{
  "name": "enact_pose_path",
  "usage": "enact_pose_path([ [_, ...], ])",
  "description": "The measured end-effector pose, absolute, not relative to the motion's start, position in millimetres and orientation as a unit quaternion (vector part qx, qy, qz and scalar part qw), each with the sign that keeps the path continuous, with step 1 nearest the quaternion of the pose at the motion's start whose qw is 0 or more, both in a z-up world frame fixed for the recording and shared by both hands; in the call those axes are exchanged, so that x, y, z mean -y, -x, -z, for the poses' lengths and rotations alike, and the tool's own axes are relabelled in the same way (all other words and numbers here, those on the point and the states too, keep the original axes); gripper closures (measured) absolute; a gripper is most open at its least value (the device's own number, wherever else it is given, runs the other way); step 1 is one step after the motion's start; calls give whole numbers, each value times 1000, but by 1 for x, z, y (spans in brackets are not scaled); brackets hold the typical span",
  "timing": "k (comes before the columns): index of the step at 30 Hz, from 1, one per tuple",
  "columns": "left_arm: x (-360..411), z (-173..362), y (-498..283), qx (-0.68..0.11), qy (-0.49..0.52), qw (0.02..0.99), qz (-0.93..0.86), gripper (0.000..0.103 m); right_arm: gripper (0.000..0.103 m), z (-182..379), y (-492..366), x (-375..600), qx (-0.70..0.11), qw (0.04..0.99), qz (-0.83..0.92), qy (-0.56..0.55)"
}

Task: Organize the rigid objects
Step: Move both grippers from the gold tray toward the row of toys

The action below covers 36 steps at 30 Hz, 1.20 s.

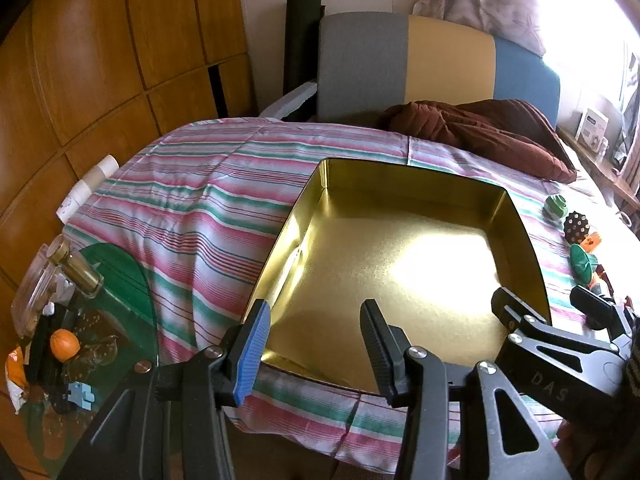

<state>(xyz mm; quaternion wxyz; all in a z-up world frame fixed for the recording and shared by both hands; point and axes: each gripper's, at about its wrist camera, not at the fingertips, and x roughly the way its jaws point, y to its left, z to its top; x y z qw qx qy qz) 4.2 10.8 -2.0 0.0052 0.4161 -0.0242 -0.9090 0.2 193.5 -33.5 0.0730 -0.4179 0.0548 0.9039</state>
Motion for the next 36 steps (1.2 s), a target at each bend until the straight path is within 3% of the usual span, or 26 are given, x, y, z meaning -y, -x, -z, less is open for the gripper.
enact_pose_path([
  [19, -9, 11, -3, 3, -439, -22, 898, 56, 0, 28, -5, -208, -63, 68, -908, 408],
  [25, -21, 20, -7, -12, -453, -78, 888, 56, 0, 21, -20, -244, -59, 94, -914, 390],
  [31, -34, 21, -20, -75, -449, -197, 868, 56, 0, 34, -44, -305, -100, 140, -900, 401],
  [36, -65, 20, -31, -26, -448, -198, 871, 56, 0, 38, -68, -360, -114, 182, -891, 400],
])
